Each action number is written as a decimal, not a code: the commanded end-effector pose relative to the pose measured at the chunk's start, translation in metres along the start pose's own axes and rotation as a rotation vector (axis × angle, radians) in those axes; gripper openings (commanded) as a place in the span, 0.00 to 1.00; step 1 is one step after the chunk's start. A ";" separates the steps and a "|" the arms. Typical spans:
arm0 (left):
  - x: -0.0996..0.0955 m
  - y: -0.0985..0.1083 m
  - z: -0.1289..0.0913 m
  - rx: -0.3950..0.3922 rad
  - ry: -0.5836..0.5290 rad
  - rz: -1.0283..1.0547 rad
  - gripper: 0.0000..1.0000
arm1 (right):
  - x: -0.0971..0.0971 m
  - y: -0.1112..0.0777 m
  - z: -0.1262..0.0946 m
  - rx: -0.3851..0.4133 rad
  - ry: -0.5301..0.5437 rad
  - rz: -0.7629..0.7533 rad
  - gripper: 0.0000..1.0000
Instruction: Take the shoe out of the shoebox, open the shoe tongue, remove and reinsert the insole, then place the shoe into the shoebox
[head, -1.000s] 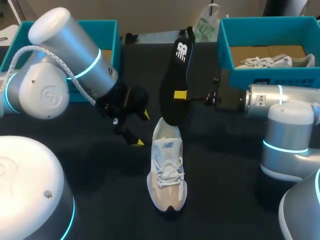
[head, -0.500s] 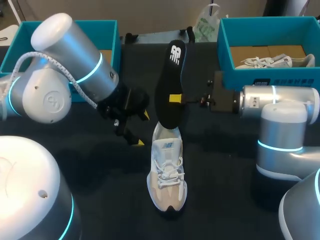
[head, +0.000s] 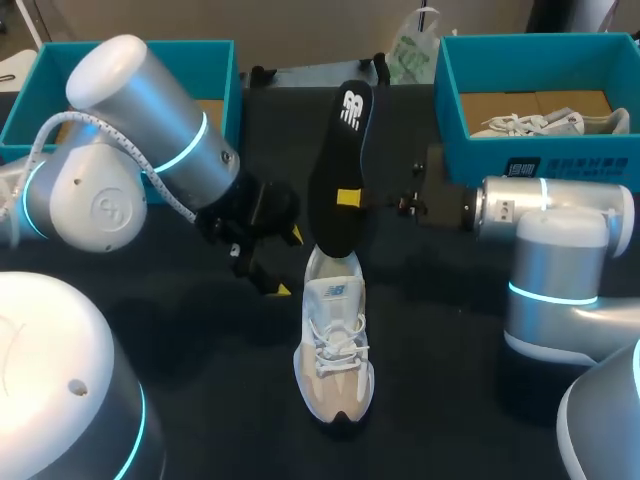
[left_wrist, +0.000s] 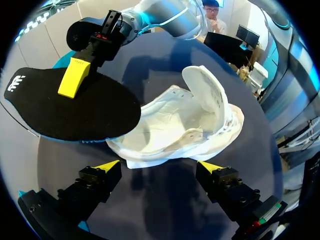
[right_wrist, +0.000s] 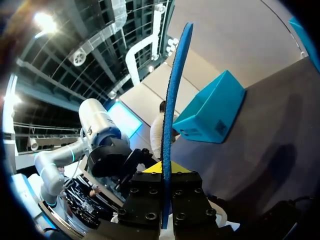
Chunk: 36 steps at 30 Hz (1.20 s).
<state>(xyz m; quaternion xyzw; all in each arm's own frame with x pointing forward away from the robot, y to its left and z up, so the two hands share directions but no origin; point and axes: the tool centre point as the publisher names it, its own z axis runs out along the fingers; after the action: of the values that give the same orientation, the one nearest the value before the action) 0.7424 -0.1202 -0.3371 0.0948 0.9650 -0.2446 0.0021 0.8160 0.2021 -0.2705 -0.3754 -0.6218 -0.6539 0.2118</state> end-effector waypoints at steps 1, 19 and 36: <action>-0.001 0.003 0.003 0.009 0.002 0.002 1.00 | 0.003 -0.004 0.005 -0.017 -0.009 0.000 0.00; -0.002 0.006 0.014 0.018 0.014 -0.014 1.00 | -0.001 -0.008 0.013 -0.026 0.012 0.008 0.00; -0.003 0.007 0.016 0.012 0.020 -0.044 1.00 | 0.001 -0.017 0.010 -0.054 0.041 0.015 0.00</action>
<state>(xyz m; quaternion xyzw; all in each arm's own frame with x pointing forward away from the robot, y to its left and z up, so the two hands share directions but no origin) 0.7448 -0.1214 -0.3520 0.0769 0.9649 -0.2507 -0.0126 0.8075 0.2137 -0.2806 -0.3712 -0.5976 -0.6757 0.2202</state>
